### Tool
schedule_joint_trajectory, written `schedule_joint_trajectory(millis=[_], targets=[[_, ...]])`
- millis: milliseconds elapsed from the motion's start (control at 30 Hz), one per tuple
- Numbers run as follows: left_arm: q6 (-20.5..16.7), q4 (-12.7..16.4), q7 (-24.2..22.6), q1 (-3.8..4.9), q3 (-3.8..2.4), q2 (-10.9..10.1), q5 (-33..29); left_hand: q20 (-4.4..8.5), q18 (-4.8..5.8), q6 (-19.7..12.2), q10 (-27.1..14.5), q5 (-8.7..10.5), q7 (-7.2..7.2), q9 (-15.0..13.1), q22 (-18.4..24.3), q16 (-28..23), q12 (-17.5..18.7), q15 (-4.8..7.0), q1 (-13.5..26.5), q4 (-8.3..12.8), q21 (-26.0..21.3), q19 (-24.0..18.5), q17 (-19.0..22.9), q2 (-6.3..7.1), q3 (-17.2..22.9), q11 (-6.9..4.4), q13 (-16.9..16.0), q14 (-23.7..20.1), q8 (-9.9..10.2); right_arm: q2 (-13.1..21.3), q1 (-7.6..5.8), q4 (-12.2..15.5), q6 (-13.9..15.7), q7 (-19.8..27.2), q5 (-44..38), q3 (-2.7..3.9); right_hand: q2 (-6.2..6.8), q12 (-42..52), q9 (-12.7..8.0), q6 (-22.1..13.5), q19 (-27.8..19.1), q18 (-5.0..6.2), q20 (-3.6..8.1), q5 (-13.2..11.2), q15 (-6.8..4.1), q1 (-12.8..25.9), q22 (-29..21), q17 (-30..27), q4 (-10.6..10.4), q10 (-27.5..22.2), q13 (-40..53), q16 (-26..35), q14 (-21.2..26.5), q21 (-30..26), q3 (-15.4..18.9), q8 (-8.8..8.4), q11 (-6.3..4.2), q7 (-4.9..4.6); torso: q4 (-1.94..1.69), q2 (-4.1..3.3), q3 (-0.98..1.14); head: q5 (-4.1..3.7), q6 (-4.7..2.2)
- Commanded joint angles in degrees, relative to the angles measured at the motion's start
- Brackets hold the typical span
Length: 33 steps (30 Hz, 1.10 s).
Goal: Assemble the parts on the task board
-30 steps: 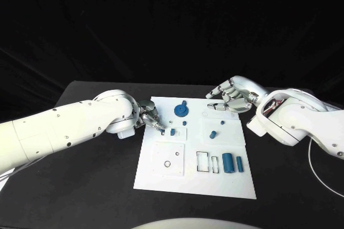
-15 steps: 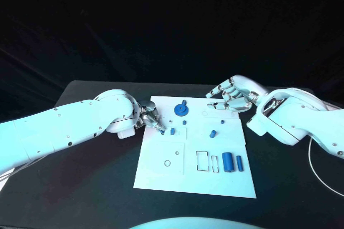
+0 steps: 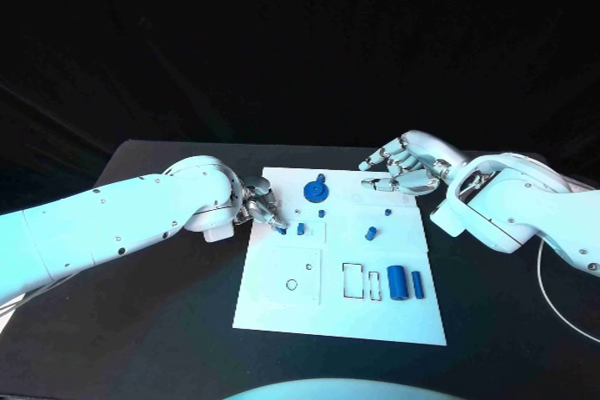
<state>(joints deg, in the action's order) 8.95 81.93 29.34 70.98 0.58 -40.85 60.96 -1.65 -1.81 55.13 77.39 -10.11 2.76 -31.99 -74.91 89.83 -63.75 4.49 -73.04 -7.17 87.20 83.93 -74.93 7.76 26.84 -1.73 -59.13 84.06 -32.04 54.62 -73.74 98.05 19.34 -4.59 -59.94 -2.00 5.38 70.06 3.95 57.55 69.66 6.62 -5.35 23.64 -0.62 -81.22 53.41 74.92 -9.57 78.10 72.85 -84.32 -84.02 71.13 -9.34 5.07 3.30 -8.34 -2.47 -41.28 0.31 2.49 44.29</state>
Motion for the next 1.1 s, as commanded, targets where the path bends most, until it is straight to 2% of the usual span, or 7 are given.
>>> schedule_joint_trajectory(millis=[33, 367, 400, 433, 500, 700, 1100], targets=[[1.97, 0.18, 0.28, -0.28, 0.19, 0.17, 0.28, 0.42, 1.02, 0.41, 0.38, -0.24, -0.11, -0.07, -12.62, 0.17, -0.04, 0.35, -0.38, 7.45, 0.22, 4.73, -15.07, 0.22, 7.71, 0.05, -0.04, 5.94, -0.19, 0.00, 0.04, 0.10, -0.55, 0.49, -0.15, 0.00, -0.10, -0.16, -0.05, 0.24, -0.37, 0.57, 0.06, 0.20, -0.29, 0.64, -0.08, 5.91, -0.22, -0.26, -0.04, 0.24, -3.78, -0.35, -0.28, -0.02, -0.03, -0.06, -0.01, -0.03, -0.02, 0.01, 0.03], [2.26, 0.21, 0.51, -0.27, 0.21, 0.80, 0.31, 0.47, 1.07, 0.73, 0.79, -0.88, -0.19, -0.02, -12.79, 0.17, -0.52, 0.38, 0.08, 7.34, 0.39, 4.82, -15.07, 0.45, 8.07, 0.00, -0.60, 5.94, -0.18, 0.00, 0.04, 0.15, -0.53, 0.50, -0.15, 0.00, -0.10, -0.16, -0.05, 0.24, -0.37, 0.57, 0.06, 0.20, -0.29, 0.64, -0.08, 5.91, -0.22, -0.26, -0.04, 0.24, -3.78, -0.35, -0.28, -0.02, -0.03, -0.06, 0.02, -0.04, 0.03, -0.01, 0.21], [2.11, 0.25, 0.44, -0.27, 0.21, 0.88, 0.31, 0.52, 1.08, 0.96, 0.98, -2.72, -0.32, -0.05, -12.84, 0.17, -0.67, 0.43, 0.62, 7.12, 0.43, 4.84, -15.07, 0.70, 8.16, -0.11, -0.78, 5.94, -0.25, 0.01, 0.04, 0.16, -0.54, 0.50, -0.15, 0.00, -0.10, -0.16, -0.05, 0.24, -0.37, 0.57, 0.06, 0.20, -0.29, 0.64, -0.08, 5.91, -0.22, -0.26, -0.04, 0.24, -3.78, -0.35, -0.28, -0.02, -0.03, -0.06, 0.00, -0.02, 0.02, -0.04, 0.21], [1.95, 0.32, 0.36, -0.27, 0.21, 0.95, 0.34, 0.59, 1.10, 1.28, 1.21, -6.19, -0.54, -0.18, -12.90, 0.17, -0.83, 0.55, 1.51, 6.72, 0.49, 4.87, -15.07, 1.06, 8.10, -0.30, -0.98, 5.94, -0.45, 0.01, 0.04, 0.16, -0.55, 0.51, -0.13, 0.00, -0.10, -0.16, -0.05, 0.24, -0.37, 0.57, 0.06, 0.20, -0.29, 0.64, -0.08, 5.91, -0.22, -0.26, -0.04, 0.24, -3.78, -0.35, -0.28, -0.02, -0.03, -0.06, 0.00, -0.02, 0.03, -0.07, 0.21], [1.54, 0.55, 0.12, -0.27, 0.22, 1.11, 0.90, 0.71, 1.14, 1.74, 1.57, -9.26, -0.94, -0.56, -13.03, 0.17, -1.00, 0.80, 3.08, 6.00, 0.60, 4.93, -15.07, 1.50, 7.55, -0.56, -1.19, 5.94, -0.98, 0.03, 0.04, 0.17, -0.62, 0.54, -0.06, 0.00, -0.10, -0.16, -0.05, 0.24, -0.37, 0.57, 0.06, 0.20, -0.29, 0.64, -0.08, 5.91, -0.22, -0.26, -0.04, 0.24, -3.78, -0.35, -0.28, -0.02, -0.03, -0.06, 0.02, -0.02, 0.03, -0.07, 0.26], [1.31, 0.54, 0.93, -0.26, 0.26, 1.56, 1.96, 0.98, 1.23, 2.34, 1.94, -9.61, -1.64, -1.01, -13.35, 0.17, -1.16, 1.22, 5.44, 4.52, 0.91, 5.10, -15.07, 1.68, 5.77, -1.05, -1.39, 5.94, -1.55, 0.06, 0.03, 0.23, -0.65, 0.55, 0.00, 0.00, -0.10, -0.16, -0.05, 0.24, -0.37, 0.57, 0.06, 0.20, -0.29, 0.64, -0.08, 5.91, -0.22, -0.26, -0.04, 0.24, -3.78, -0.35, -0.28, -0.02, -0.03, -0.06, -0.01, 0.02, 0.03, -0.05, 0.34], [-0.10, -0.24, 3.06, -0.26, 0.58, 2.56, 3.44, 1.21, 1.29, 2.79, 2.19, -9.62, -1.96, -1.20, -13.54, 0.17, -1.39, 1.49, 7.05, 3.33, 1.10, 5.20, -15.07, 1.29, 4.51, -1.33, -1.71, 5.94, -1.75, 0.09, 0.03, 0.32, -0.61, 0.57, 0.01, 0.00, -0.04, -0.22, -0.05, 0.24, -0.39, 0.57, 0.06, 0.20, -0.30, 0.69, -0.13, 5.88, -0.24, -0.30, -0.10, 0.27, -3.77, -0.39, -0.29, -0.02, -0.03, -0.06, 0.03, -0.01, -0.03, -0.20, 0.20]])
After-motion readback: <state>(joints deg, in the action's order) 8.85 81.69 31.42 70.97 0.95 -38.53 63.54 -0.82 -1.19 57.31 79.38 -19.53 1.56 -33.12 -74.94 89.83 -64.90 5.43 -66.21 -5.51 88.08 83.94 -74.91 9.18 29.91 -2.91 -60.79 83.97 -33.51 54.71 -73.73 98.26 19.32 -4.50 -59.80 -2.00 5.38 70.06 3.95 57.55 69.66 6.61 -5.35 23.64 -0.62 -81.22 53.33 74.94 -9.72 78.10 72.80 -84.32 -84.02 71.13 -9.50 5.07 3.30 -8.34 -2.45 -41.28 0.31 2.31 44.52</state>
